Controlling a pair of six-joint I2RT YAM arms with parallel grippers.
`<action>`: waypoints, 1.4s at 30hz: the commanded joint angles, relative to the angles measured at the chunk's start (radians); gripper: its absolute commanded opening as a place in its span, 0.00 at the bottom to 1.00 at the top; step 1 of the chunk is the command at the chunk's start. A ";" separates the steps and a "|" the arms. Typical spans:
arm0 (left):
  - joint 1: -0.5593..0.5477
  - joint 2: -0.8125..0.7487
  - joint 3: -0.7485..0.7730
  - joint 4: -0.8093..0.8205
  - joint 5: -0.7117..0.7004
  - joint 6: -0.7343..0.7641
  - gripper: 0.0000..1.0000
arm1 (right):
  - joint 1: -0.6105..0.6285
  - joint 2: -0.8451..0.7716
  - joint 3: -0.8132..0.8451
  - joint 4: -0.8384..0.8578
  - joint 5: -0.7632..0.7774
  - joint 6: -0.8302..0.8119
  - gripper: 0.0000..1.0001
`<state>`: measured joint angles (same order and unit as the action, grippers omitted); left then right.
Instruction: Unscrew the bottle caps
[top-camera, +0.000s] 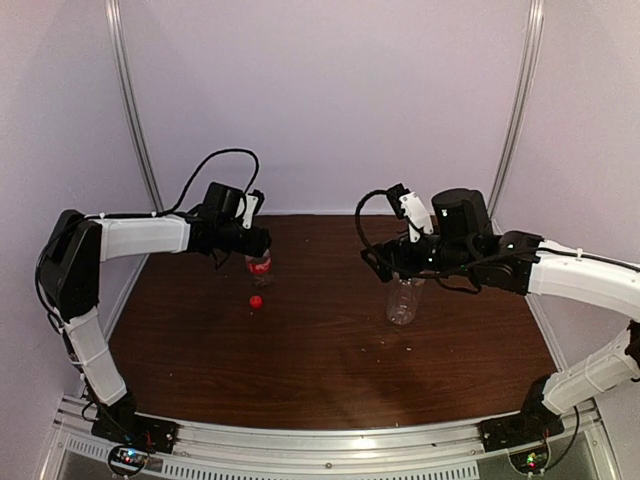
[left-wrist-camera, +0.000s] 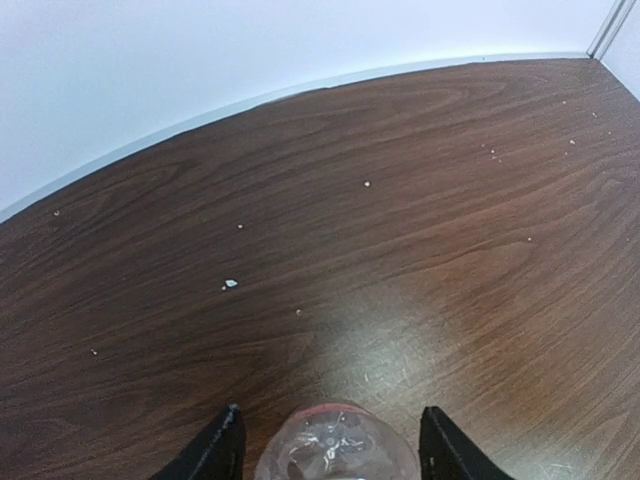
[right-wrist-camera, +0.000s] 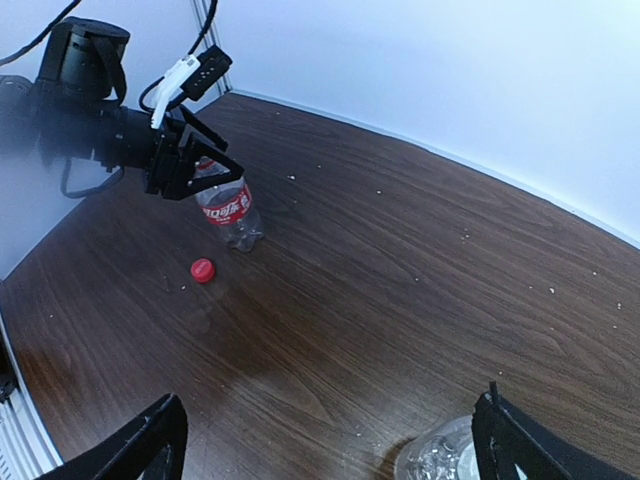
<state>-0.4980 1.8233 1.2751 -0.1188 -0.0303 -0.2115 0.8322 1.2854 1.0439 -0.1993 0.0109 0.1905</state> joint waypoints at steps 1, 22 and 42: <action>0.006 -0.069 -0.005 0.006 -0.017 -0.015 0.71 | -0.014 -0.028 0.035 -0.093 0.120 0.010 1.00; 0.009 -0.288 0.041 -0.205 0.110 -0.073 0.98 | -0.123 0.136 0.189 -0.408 0.126 0.073 0.92; 0.009 -0.440 -0.021 -0.207 0.180 -0.117 0.98 | -0.188 0.193 0.164 -0.373 -0.040 0.093 0.45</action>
<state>-0.4961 1.4288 1.2743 -0.3431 0.1188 -0.3054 0.6510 1.4708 1.2057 -0.5861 -0.0078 0.2768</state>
